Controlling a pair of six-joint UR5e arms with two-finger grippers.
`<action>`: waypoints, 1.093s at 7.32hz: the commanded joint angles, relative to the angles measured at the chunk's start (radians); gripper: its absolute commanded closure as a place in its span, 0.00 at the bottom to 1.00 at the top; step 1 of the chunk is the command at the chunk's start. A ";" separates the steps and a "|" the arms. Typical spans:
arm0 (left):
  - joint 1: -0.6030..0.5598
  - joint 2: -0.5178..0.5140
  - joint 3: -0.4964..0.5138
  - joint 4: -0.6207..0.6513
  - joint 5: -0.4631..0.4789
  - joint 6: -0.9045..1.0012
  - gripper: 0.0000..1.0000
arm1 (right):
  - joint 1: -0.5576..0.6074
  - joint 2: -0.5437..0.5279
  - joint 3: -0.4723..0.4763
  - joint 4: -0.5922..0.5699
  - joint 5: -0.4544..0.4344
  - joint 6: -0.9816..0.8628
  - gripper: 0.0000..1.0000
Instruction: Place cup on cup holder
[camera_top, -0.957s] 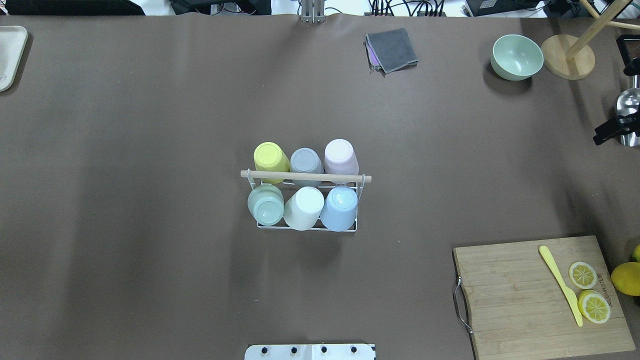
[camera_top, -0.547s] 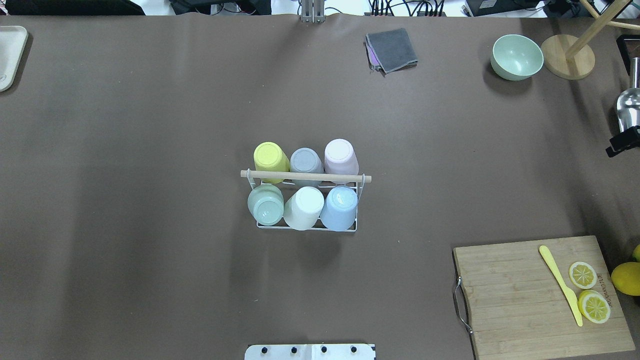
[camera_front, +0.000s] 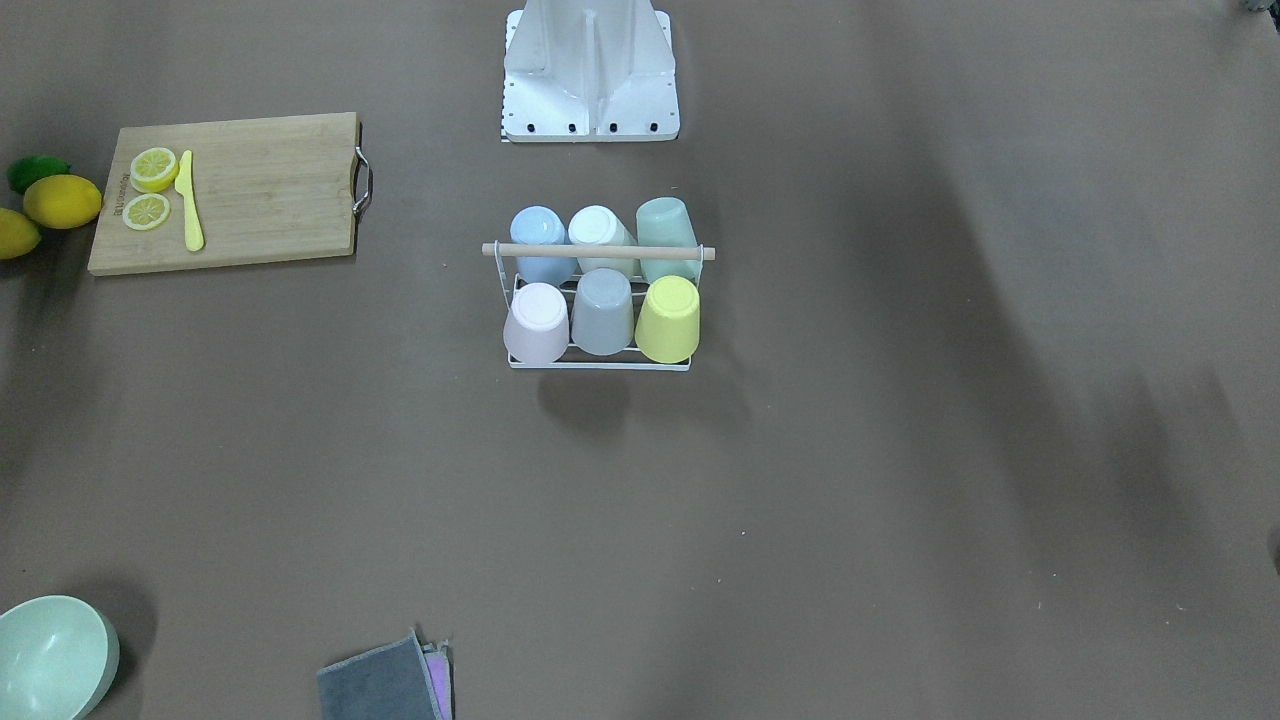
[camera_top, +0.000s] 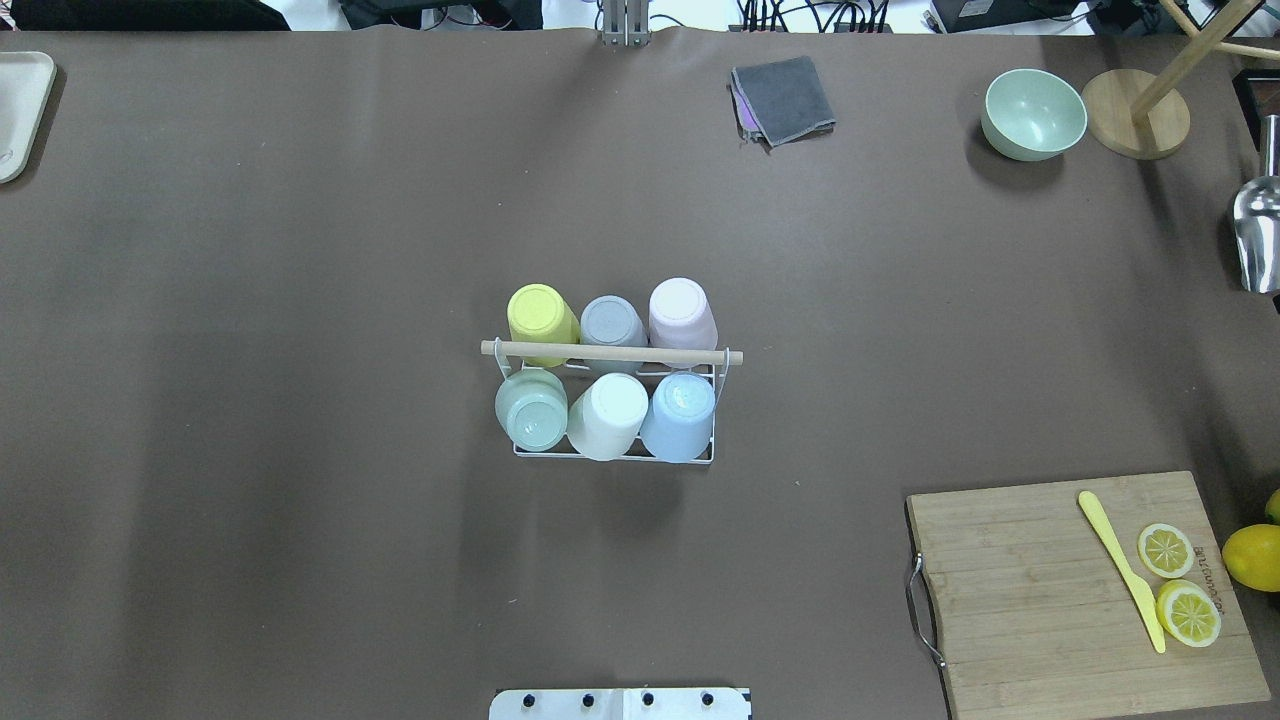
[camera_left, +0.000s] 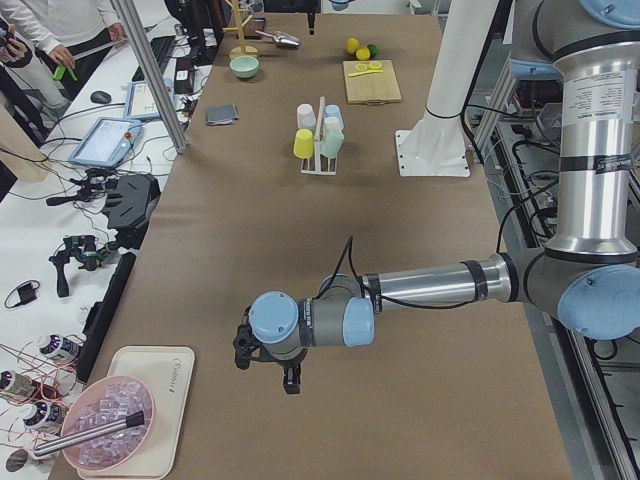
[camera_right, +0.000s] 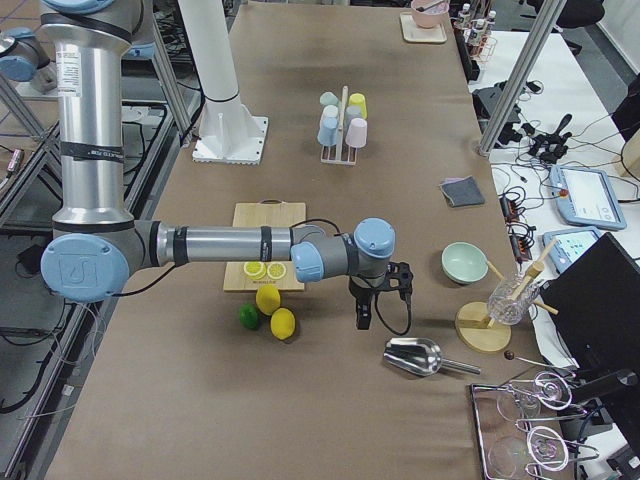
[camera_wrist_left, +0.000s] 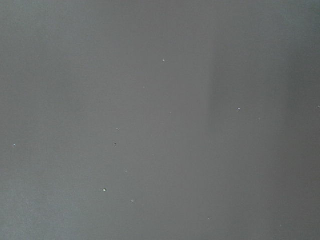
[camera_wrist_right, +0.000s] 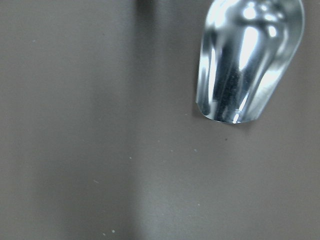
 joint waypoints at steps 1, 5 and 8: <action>0.000 0.008 -0.004 0.000 0.001 0.002 0.02 | 0.035 -0.063 0.016 0.007 -0.002 -0.018 0.01; -0.001 0.017 -0.028 0.000 0.001 -0.003 0.02 | 0.058 -0.077 0.074 0.010 0.001 -0.010 0.01; 0.000 0.041 -0.048 0.000 0.002 -0.001 0.02 | 0.070 -0.077 0.091 -0.004 0.037 -0.007 0.01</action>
